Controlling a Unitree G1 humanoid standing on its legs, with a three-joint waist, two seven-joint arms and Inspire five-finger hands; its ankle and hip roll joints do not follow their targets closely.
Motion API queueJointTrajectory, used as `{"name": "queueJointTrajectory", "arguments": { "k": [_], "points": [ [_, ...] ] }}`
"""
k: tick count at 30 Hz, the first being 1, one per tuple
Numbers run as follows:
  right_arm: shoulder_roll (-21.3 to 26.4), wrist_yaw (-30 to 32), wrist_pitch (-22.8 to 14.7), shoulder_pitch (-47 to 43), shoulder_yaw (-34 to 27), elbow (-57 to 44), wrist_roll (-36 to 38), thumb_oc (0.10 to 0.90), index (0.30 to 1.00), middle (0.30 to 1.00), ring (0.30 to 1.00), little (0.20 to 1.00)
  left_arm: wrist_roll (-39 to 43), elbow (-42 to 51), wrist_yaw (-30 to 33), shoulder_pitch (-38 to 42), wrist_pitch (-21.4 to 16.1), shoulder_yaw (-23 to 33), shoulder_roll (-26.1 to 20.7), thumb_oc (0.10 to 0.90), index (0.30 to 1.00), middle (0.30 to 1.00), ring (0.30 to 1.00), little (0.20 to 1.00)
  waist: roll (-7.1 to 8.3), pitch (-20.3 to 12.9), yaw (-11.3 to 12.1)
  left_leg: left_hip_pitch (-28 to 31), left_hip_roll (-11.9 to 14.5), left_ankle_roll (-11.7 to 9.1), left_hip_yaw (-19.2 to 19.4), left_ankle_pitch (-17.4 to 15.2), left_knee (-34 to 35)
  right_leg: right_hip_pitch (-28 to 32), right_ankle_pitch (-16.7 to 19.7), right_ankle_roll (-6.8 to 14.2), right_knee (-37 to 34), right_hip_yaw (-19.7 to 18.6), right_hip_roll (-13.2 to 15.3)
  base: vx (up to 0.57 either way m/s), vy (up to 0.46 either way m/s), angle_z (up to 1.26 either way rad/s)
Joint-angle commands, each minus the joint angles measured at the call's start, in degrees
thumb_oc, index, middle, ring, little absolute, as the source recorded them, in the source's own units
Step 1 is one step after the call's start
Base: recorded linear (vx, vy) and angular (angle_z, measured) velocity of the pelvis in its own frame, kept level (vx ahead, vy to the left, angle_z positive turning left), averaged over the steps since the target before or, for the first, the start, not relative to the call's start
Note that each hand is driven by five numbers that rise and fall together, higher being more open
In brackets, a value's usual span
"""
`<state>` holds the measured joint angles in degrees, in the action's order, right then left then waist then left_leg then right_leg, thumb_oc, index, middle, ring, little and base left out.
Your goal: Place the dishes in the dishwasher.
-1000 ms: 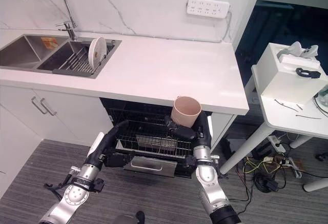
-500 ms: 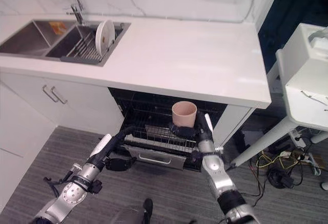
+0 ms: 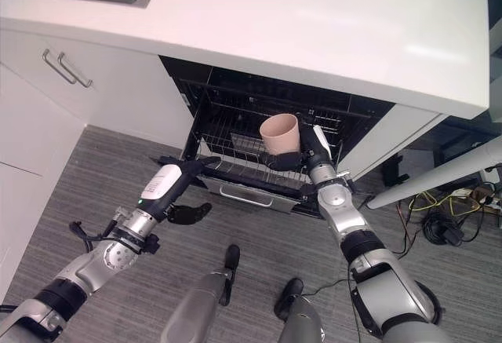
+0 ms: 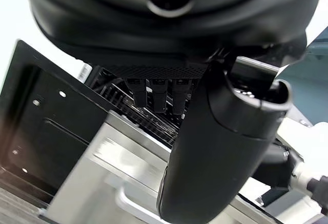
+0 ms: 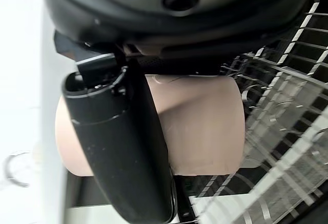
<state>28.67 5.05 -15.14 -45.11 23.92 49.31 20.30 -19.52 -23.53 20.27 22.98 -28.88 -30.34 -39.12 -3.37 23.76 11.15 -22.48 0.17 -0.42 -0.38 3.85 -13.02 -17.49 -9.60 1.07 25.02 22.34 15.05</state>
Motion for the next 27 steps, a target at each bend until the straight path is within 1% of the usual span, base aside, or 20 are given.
{"name": "queueJointTrajectory", "arguments": {
  "k": [1,5,10,12,13,15,16,17,18,20,21,23,25,27],
  "points": [
    [1.86,2.00,-4.73,-6.67,-0.18,-3.00,1.89,0.400,0.300,0.300,0.300,0.300,-0.93,4.06,4.58,3.55,-3.78,-0.03,-0.28,0.800,0.900,0.900,0.900,0.900,0.62,-2.54,0.69,-0.70,4.51,-4.39,1.20,-4.08,-4.16,1.12,11.36,10.46,-7.83,-4.64,3.53,-0.07,0.025,0.07],
    [1.26,3.23,-3.95,-7.77,-0.05,-1.07,2.03,0.400,0.300,0.300,0.300,0.300,-1.12,4.37,4.74,4.87,-3.22,-0.89,-0.39,0.800,0.900,0.900,0.900,0.900,0.26,-1.72,0.71,-1.35,4.40,-4.44,1.29,-3.93,-4.16,0.42,11.66,10.62,-7.83,-4.66,3.80,-0.05,0.035,0.02],
    [0.54,4.60,-3.36,-8.87,-0.54,2.11,3.05,0.400,0.300,0.300,0.300,0.300,-1.31,5.62,5.24,5.98,-1.72,-1.93,-0.32,0.800,0.900,0.900,0.900,0.900,-0.54,-0.65,0.77,-2.01,3.99,-4.38,1.60,-3.73,-4.16,-0.59,12.31,10.94,-7.83,-4.76,4.40,-0.02,0.043,0.02],
    [0.37,4.78,-2.83,-9.50,-0.95,3.11,3.31,0.400,0.300,0.300,0.300,0.300,-1.06,6.31,5.23,6.52,-1.06,-2.33,-0.63,0.800,0.900,0.900,0.900,0.900,-0.87,-0.21,0.85,-1.87,3.87,-4.49,1.74,-4.16,-4.16,-0.63,12.12,11.20,-7.83,-4.84,4.62,0.00,0.041,-0.01],
    [0.36,4.90,-2.60,-9.87,-1.16,3.52,3.14,0.400,0.300,0.300,0.300,0.300,-0.99,6.46,5.12,6.78,-0.90,-2.38,-0.76,0.800,0.900,0.900,0.900,0.900,-1.06,-0.05,0.82,-2.33,3.74,-4.39,1.69,-3.58,-4.16,-1.11,12.67,11.11,-7.83,-4.82,4.73,0.00,0.046,-0.04],
    [0.13,5.15,-1.27,-10.53,-1.43,4.19,3.55,0.400,0.300,0.300,0.300,0.300,-1.32,6.68,5.05,6.98,-0.49,-2.70,-0.99,0.800,0.900,0.900,0.900,0.900,-1.26,0.28,0.87,-2.15,3.52,-4.47,1.63,-4.04,-4.16,-1.14,12.44,11.35,-7.83,-5.05,4.76,0.00,0.037,-0.03],
    [0.16,5.72,-0.77,-10.99,-1.50,4.36,4.48,0.400,0.300,0.300,0.300,0.300,-1.41,6.89,5.29,7.18,-0.30,-2.82,-1.19,0.800,0.900,0.900,0.900,0.900,-1.39,0.43,0.85,-2.78,3.40,-4.40,1.48,-3.45,-4.16,-1.80,12.99,11.29,-7.83,-5.16,4.86,0.00,0.000,0.00],
    [-0.11,6.62,-0.13,-11.55,-1.79,5.21,6.34,0.400,0.300,0.300,0.300,0.300,-1.51,7.42,5.54,7.38,0.38,-3.10,-1.27,0.800,0.900,0.900,0.900,0.900,-1.49,0.75,0.94,-2.84,3.33,-4.50,1.43,-3.82,-4.16,-1.99,12.66,11.44,-7.83,-5.42,4.87,-0.05,0.038,0.02],
    [-0.36,7.19,-0.08,-11.77,-2.09,5.61,7.22,0.400,0.300,0.300,0.300,0.300,-1.53,7.77,5.75,7.49,0.82,-3.28,-1.23,0.800,0.900,0.900,0.900,0.900,-1.63,0.85,0.90,-3.28,3.25,-4.44,1.32,-3.27,-4.16,-2.42,13.15,11.31,-7.83,-5.51,4.88,0.00,0.000,0.00],
    [-1.29,8.68,0.10,-11.86,-3.04,6.61,9.11,0.400,0.300,0.300,0.300,0.300,-1.67,8.09,6.26,7.45,1.42,-3.53,-1.12,0.800,0.900,0.900,0.900,0.900,-1.86,1.03,0.98,-3.09,3.10,-4.51,1.20,-3.81,-4.16,-2.36,12.71,11.46,-7.83,-5.76,4.86,0.00,0.039,-0.01],
    [-1.34,8.94,0.06,-11.90,-3.17,6.64,9.61,0.400,0.300,0.300,0.300,0.300,-1.71,8.14,6.30,7.49,1.45,-3.51,-1.14,0.800,0.900,0.900,0.900,0.900,-1.93,1.11,0.95,-3.36,3.05,-4.43,1.16,-3.35,-4.16,-2.61,13.12,11.36,-7.83,-5.76,4.89,0.00,0.060,-0.01],
    [-2.64,10.95,0.95,-11.66,-5.16,7.52,13.21,0.400,0.300,0.300,0.300,0.300,-1.76,8.25,6.73,7.29,1.71,-3.39,-0.98,0.800,0.900,0.900,0.900,0.900,-2.36,1.23,0.84,-3.58,2.74,-4.36,1.00,-3.31,-4.16,-2.98,13.23,11.31,-7.83,-5.99,4.99,0.01,0.065,-0.01],
    [-4.07,13.16,1.68,-11.27,-6.99,8.27,17.73,0.400,0.300,0.300,0.300,0.300,-1.82,8.16,7.25,7.11,1.88,-3.52,-0.68,0.800,0.900,0.900,0.900,0.900,-2.59,1.34,0.85,-3.01,2.54,-4.41,1.06,-3.99,-4.16,-2.55,12.69,11.45,-7.83,-6.16,5.14,0.03,0.061,0.00],
    [-5.45,14.62,2.28,-10.41,-9.22,8.43,22.26,0.400,0.300,0.300,0.300,0.300,-1.80,8.52,7.78,6.76,2.50,-3.36,-0.34,0.800,0.900,0.900,0.900,0.900,-2.89,1.34,0.56,-3.50,2.31,-4.26,1.10,-3.46,-4.16,-3.12,13.23,11.29,-7.83,-6.44,5.21,-0.01,0.071,-0.09]
  ]
}}
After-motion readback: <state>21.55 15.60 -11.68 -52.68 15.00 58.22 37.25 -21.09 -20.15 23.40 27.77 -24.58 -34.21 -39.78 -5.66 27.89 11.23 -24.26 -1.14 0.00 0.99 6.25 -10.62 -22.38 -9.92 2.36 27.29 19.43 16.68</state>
